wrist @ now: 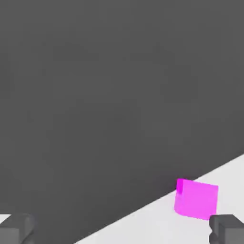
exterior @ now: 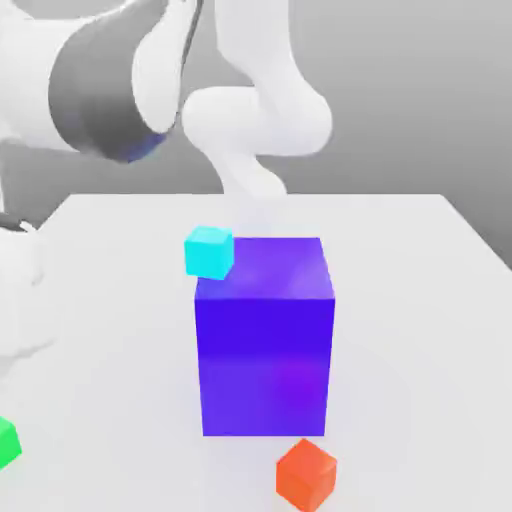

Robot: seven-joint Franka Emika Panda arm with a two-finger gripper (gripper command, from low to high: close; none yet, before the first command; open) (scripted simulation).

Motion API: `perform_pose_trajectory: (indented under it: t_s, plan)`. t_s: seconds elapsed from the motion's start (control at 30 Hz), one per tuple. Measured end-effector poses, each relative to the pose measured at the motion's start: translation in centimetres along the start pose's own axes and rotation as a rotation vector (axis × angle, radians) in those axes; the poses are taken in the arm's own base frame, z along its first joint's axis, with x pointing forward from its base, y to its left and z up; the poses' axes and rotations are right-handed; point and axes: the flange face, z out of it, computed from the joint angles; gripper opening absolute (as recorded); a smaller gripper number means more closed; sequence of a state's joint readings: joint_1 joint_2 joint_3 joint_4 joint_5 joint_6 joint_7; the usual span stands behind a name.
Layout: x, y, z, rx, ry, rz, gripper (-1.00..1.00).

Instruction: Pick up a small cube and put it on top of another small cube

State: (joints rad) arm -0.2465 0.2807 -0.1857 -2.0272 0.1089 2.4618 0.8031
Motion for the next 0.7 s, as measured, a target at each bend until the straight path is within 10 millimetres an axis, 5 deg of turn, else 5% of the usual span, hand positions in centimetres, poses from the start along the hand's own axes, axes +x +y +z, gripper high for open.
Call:
perform_pose_trajectory:
  t_s: [0.2,0.33,0.37,0.57,0.7]
  plan:
    - [3.5,4.4,10.6,-0.112,-0.064,0.1,0.0]
    - [3.9,6.2,17.3,-0.139,-0.079,0.124,0.0]
    - [3.7,6.5,18.7,-0.14,-0.08,0.124,-1.0]
    - [3.6,6.6,19.4,-0.139,-0.081,0.125,-1.0]
    - [4.1,6.0,15.1,-0.14,-0.081,0.125,-1.0]
